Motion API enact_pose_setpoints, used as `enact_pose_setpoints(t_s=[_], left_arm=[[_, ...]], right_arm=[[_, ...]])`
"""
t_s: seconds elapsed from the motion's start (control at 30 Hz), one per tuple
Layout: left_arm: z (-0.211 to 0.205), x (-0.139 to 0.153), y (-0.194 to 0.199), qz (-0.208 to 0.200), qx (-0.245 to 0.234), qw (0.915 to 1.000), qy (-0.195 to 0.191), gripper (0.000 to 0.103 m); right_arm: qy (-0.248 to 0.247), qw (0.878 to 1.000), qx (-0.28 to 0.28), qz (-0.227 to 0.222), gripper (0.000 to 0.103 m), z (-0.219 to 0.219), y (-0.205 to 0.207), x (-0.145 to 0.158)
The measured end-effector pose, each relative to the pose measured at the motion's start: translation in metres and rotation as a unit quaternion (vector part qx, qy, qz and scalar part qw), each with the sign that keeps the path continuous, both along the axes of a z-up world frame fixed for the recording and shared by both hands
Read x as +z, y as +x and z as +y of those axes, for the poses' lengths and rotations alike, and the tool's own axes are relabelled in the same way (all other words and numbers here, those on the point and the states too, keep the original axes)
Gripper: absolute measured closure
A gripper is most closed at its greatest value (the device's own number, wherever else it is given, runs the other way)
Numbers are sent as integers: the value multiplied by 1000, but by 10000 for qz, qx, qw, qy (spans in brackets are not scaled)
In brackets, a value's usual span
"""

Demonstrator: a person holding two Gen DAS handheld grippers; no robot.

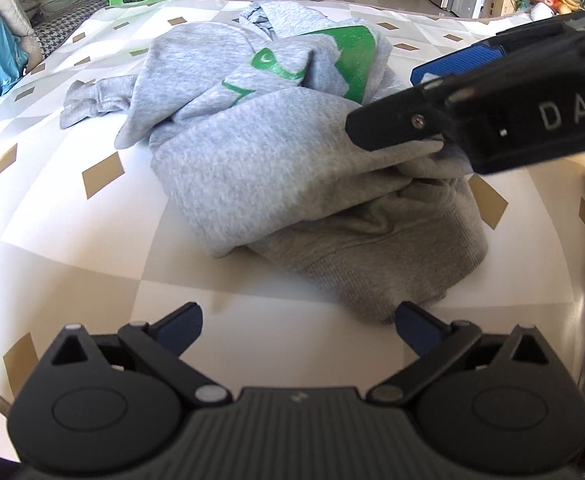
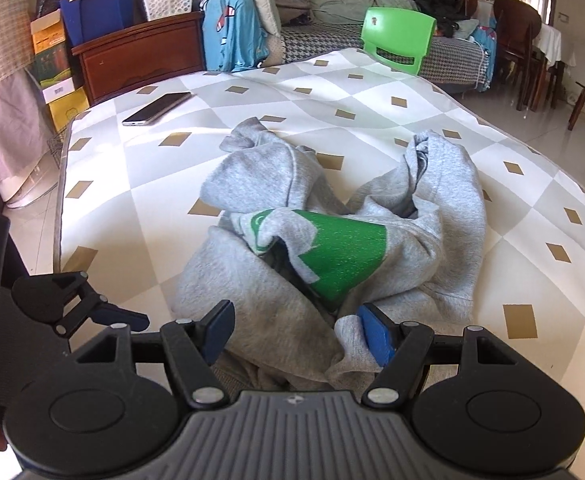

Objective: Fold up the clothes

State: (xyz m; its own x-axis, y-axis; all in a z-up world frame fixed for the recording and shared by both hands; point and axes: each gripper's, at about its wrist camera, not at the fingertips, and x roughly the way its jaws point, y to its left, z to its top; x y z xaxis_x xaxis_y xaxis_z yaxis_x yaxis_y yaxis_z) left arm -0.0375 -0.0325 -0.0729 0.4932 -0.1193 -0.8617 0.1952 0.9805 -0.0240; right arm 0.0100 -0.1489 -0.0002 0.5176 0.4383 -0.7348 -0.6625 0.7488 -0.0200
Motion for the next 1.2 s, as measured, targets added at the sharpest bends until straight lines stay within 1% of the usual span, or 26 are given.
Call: enact_pose_setpoints(t_s=[0.13,0.27,0.33,0.4,0.5,0.57,0.7,0.77,0.8,0.83,0.93,1.0,1.07,1.13,1.17,1.2], left_arm=[[11,0,-3,65,39,9999,-102,0],[19,-1,-6,132,9,9994,-309,0],[21,-1,-6,118,12,9994,-321,0],[25,0,-4,107,61,9993,-347,0],[33,2,-1,128,178,9982,-550,0],[38,2,1,175,238,9974,-657,0],[43,0,8,265,235,9973,-641,0],[43,-2,11,288,225,9976,-592,0],[44,-2,12,295,232,9976,-583,0],[31,-7,11,304,253,9975,-579,0],[33,-9,14,347,323,9970,-611,0],[31,-11,10,380,351,9969,-594,0],[27,-13,11,396,354,9971,-553,0],[27,-12,9,390,348,9972,-531,0],[27,-13,10,387,351,9973,-520,0],[28,-14,11,385,355,9973,-510,0]], right_arm=[[-164,9992,301,-183,34,17,-7,-2],[-102,9977,599,-301,34,33,-15,2],[-170,9968,695,-354,34,41,-16,0],[-286,9962,716,-417,34,50,-15,-4],[-456,9960,662,-384,34,61,-9,-14],[-486,9962,616,-371,34,63,-4,-19],[-496,9966,595,-283,36,66,2,-26],[-542,9961,666,-225,43,67,2,-29],[-601,9955,702,-232,45,69,0,-31],[-672,9946,741,-266,49,70,-2,-32],[-844,9925,809,-365,56,72,-7,-34],[-862,9926,749,-418,63,70,-8,-33],[-855,9930,692,-441,72,67,-8,-31],[-810,9934,687,-426,76,64,-9,-26],[-778,9937,705,-399,81,62,-9,-24],[-741,9938,754,-347,83,61,-10,-22]])
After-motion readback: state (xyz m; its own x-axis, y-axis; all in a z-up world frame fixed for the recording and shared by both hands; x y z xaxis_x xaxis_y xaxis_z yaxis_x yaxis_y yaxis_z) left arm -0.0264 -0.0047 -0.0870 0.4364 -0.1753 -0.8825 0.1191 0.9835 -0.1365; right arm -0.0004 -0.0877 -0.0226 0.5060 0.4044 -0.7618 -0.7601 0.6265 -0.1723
